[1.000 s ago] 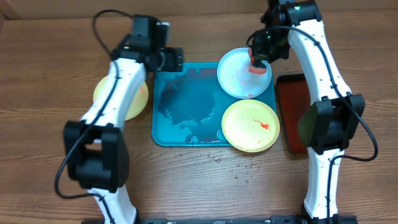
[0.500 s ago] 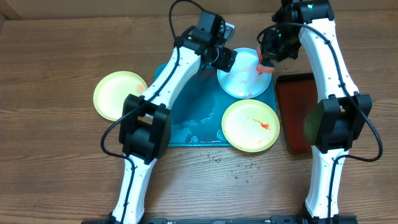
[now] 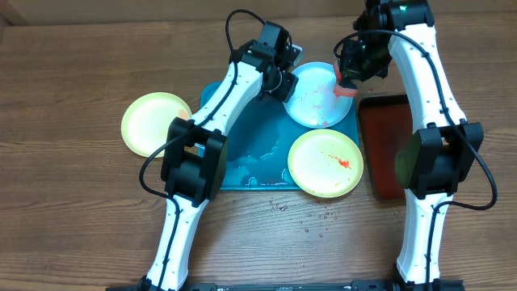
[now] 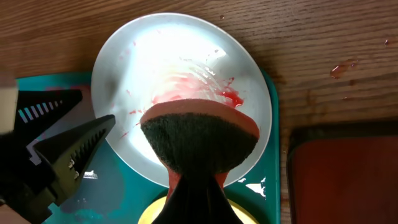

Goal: Clean dirty plates on tray and stack at the side
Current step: 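Move left gripper to the white plate and grasp its rim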

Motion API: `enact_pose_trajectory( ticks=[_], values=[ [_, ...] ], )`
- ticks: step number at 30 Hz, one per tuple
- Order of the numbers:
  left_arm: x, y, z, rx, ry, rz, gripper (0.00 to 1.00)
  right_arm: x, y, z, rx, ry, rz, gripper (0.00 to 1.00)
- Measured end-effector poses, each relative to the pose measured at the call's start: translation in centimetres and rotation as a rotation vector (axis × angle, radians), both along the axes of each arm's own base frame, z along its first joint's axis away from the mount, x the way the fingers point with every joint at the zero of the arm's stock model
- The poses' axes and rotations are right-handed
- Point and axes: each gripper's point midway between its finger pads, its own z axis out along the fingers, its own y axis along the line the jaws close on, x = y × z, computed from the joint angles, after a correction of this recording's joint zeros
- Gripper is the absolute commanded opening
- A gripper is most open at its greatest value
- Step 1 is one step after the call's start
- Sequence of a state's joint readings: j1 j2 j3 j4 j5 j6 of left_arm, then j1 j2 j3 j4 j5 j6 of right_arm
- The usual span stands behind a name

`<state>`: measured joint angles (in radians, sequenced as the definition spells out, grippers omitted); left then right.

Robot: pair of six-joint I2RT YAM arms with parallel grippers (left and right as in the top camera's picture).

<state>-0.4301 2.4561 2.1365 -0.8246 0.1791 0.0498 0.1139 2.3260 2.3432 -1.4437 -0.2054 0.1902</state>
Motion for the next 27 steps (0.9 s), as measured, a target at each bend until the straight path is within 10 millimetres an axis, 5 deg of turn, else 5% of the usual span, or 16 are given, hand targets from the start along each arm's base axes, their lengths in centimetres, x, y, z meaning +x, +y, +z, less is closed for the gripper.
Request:
enact_pose_trajectory(
  ticks=[9, 20, 27],
  values=[
    [-0.4, 0.4, -0.4, 0.029, 0.011, -0.013, 0.04, 0.0, 0.0, 0.0, -0.002, -0.001, 0.007, 0.04],
    [-2.1, 1.5, -1.2, 0.075, 0.092, 0.013, 0.04, -0.1, 0.0, 0.0, -0.002, 0.003, 0.008, 0.04],
    [-2.4, 4.1, -1.6, 0.146, 0.148, 0.224, 0.04, -0.2, 0.0, 0.0, -0.002, 0.005, 0.008, 0.04]
  ],
)
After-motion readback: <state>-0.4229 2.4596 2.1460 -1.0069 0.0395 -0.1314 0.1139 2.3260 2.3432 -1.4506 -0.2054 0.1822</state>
